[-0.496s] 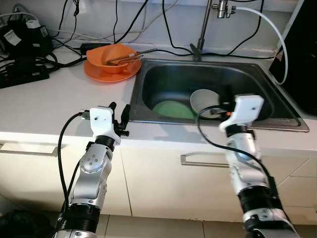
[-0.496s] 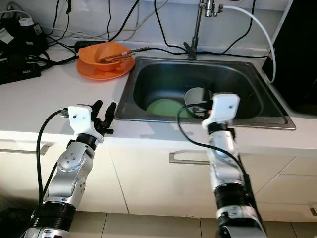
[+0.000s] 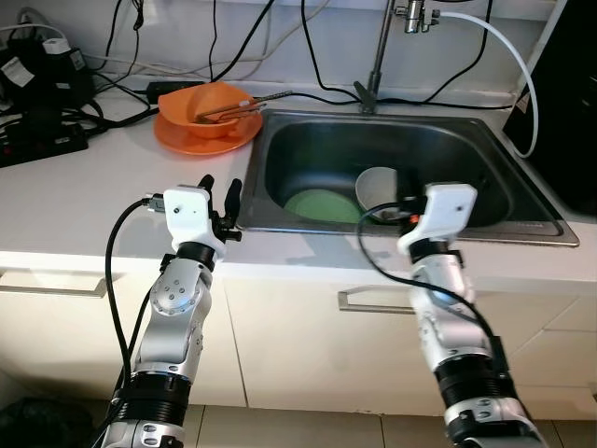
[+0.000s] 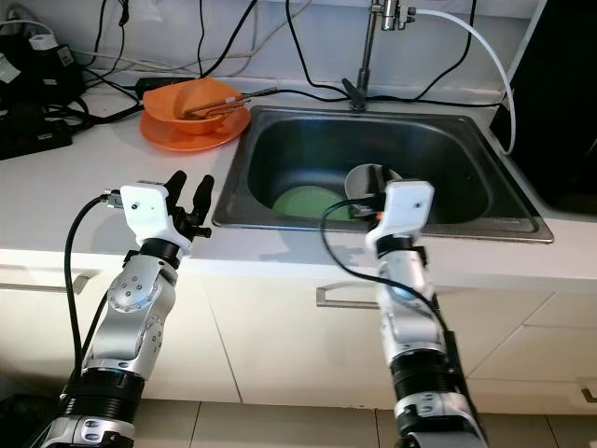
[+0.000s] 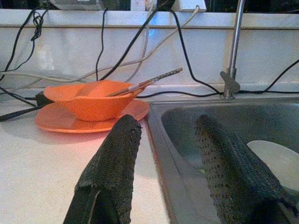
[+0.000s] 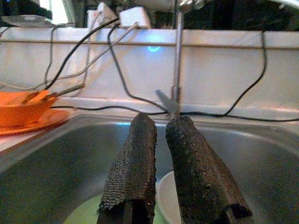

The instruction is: Kitchen organization

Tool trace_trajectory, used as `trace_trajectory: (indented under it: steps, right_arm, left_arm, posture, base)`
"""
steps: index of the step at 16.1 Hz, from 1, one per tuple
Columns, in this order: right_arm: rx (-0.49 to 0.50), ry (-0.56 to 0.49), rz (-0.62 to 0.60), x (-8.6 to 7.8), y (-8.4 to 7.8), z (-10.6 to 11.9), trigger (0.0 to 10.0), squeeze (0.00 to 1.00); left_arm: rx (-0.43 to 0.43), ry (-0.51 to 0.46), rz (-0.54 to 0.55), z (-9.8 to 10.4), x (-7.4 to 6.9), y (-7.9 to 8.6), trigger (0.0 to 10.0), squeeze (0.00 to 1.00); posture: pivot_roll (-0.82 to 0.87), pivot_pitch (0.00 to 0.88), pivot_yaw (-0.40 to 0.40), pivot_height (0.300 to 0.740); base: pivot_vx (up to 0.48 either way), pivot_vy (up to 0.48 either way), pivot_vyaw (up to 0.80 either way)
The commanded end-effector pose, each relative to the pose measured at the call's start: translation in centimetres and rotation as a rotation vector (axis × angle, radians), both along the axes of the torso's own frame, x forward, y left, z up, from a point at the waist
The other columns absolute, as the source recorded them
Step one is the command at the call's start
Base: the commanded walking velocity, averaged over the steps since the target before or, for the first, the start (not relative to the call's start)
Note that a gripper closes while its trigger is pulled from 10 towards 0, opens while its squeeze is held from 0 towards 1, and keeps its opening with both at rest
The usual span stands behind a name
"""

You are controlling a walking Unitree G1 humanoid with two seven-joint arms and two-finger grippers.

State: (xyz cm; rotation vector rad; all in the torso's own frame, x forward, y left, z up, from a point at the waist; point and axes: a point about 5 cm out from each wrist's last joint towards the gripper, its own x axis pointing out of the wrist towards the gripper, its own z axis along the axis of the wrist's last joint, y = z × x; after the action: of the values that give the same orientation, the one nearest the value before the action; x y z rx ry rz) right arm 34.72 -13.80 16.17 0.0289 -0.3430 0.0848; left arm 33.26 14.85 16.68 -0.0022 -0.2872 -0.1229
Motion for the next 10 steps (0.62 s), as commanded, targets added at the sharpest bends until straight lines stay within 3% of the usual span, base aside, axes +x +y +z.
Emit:
trace_trajectory:
  steps: [1,5,10]
  right_arm:
    - [0.019,0.035,0.006,0.0,0.41,-0.57,10.0,0.0]
    - [0.021,0.044,0.029,-0.13,1.11,-0.83,10.0,0.0]
    - [0.017,0.062,0.01,-0.01,0.66,-1.0,10.0,0.0]
  left_arm:
    - [0.0,-0.011,0.0,0.3,0.05,-0.21,10.0,0.0]
    - [-0.002,0.001,-0.011,0.1,0.15,-0.68,10.0,0.0]
    - [-0.003,0.005,-0.015,0.14,0.29,-0.85,10.0,0.0]
  posture:
    - [0.1,0.0,-0.003,0.74]
    - [0.1,0.0,-0.001,0.74]
    - [0.1,0.007,-0.002,0.74]
  base:
    - [0.0,0.0,0.0]
    - [0.0,0.197,0.0]
    - [0.0,0.342,0.0]
